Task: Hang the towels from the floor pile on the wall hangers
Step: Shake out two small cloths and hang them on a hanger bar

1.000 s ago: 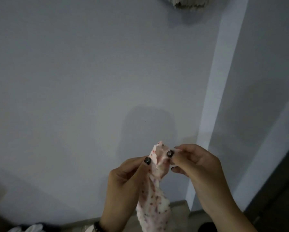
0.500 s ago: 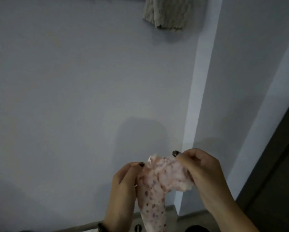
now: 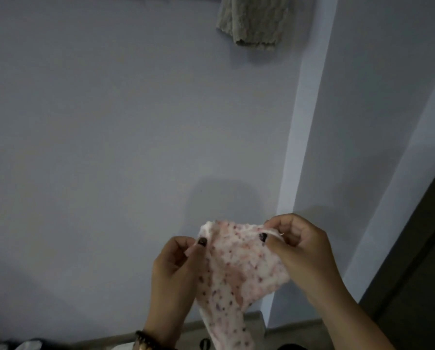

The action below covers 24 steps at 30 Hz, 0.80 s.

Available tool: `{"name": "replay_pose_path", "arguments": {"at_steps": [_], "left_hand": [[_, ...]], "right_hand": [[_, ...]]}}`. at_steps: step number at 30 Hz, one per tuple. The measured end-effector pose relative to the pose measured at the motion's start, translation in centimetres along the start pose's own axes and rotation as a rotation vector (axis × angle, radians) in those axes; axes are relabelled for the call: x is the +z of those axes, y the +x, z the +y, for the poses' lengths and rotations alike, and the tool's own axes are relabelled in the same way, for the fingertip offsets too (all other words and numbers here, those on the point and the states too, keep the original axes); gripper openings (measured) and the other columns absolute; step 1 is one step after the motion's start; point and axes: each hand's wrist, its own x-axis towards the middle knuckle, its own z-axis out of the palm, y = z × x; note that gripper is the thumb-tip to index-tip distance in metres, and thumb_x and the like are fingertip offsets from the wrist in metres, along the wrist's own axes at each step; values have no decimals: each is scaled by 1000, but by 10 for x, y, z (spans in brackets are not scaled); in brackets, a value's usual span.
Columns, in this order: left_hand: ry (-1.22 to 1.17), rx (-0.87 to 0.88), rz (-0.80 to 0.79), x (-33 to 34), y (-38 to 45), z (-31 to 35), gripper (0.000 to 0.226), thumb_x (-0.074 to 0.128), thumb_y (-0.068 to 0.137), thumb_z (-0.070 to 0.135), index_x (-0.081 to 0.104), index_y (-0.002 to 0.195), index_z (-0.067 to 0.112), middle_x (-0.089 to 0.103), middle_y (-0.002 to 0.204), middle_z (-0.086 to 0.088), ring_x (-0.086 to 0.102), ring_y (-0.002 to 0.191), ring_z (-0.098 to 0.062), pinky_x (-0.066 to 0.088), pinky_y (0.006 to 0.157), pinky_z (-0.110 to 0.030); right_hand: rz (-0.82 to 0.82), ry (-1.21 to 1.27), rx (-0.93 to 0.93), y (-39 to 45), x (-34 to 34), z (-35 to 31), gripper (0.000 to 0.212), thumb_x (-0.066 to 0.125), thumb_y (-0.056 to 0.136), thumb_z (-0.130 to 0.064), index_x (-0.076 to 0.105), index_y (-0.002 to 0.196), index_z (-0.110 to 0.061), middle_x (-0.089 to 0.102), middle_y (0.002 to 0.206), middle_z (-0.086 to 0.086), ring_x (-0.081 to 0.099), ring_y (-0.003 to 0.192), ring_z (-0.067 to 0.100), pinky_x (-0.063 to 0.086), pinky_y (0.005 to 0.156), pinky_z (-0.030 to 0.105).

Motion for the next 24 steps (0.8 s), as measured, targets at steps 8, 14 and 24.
{"name": "replay_pose_path", "arguments": {"at_steps": [8, 14, 24], "left_hand": [[-98, -62, 68, -15, 17, 0, 13, 58, 93, 7, 57, 83, -1, 67, 80, -21, 62, 77, -27, 56, 78, -44], [160, 62, 91, -35, 24, -13, 10, 70, 85, 5, 65, 76, 6, 71, 72, -7, 66, 67, -17, 56, 70, -38], [-111, -173, 48, -38, 30, -17, 10, 57, 94, 8, 60, 84, 7, 74, 85, -6, 70, 82, -18, 52, 77, -30]], "right_hand": [[66, -187, -19, 16, -7, 18, 21, 76, 76, -6, 68, 84, -24, 70, 80, -10, 64, 70, 1, 49, 62, 14], [70, -374, -15, 22, 0, 25, 14, 70, 83, -20, 67, 71, -14, 64, 64, 3, 61, 66, 20, 41, 56, 26], [-153, 13, 139, 15, 3, 9, 32, 54, 87, 1, 74, 77, -23, 69, 81, 5, 58, 73, 20, 42, 64, 28]]}}
